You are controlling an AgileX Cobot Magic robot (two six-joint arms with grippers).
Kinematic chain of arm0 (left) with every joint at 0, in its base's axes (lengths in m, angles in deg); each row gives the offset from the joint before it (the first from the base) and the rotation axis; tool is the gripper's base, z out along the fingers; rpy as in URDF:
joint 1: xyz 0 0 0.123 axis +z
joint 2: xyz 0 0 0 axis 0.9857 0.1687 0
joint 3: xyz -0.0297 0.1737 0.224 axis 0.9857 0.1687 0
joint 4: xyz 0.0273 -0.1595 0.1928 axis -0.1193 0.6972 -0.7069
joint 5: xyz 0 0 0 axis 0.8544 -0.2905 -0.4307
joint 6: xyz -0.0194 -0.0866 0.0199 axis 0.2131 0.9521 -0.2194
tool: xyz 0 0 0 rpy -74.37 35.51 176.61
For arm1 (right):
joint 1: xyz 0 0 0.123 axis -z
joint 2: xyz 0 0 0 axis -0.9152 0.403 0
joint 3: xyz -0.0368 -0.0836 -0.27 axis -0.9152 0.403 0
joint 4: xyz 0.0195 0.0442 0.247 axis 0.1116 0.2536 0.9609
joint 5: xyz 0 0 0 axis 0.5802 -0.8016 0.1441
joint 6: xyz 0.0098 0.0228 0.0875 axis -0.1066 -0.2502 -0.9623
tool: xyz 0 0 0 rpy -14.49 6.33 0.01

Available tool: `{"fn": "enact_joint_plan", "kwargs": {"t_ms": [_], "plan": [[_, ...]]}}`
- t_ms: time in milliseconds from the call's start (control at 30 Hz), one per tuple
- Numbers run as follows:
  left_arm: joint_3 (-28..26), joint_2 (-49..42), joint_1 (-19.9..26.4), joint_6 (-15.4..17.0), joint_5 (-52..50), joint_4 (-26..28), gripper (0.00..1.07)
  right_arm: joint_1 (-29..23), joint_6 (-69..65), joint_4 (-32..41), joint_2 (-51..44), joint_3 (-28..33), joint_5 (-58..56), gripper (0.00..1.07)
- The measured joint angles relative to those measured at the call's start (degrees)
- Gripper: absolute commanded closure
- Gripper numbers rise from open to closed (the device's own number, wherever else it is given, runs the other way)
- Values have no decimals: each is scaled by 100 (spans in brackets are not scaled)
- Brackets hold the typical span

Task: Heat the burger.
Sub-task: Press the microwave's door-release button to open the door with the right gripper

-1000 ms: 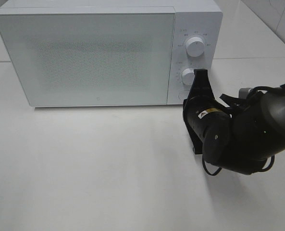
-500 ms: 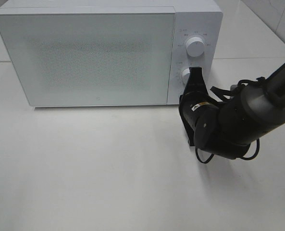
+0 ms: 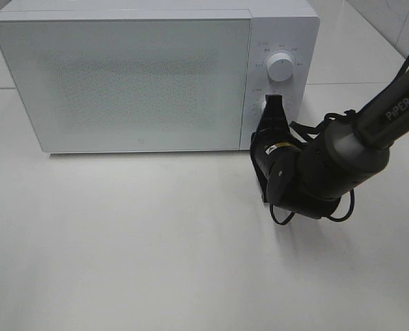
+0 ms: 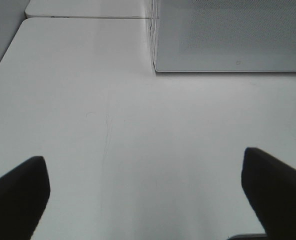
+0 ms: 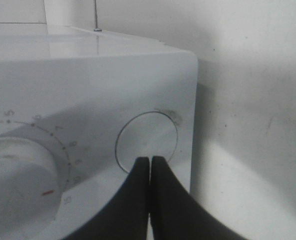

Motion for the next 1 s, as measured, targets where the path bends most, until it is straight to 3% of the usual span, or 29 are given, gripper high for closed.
{"fn": "enact_joint_plan", "kwargs": {"t_ms": [1000], "plan": [[0, 0, 0, 0, 0, 0, 8, 126, 17, 441, 201, -361, 74, 107]]}}
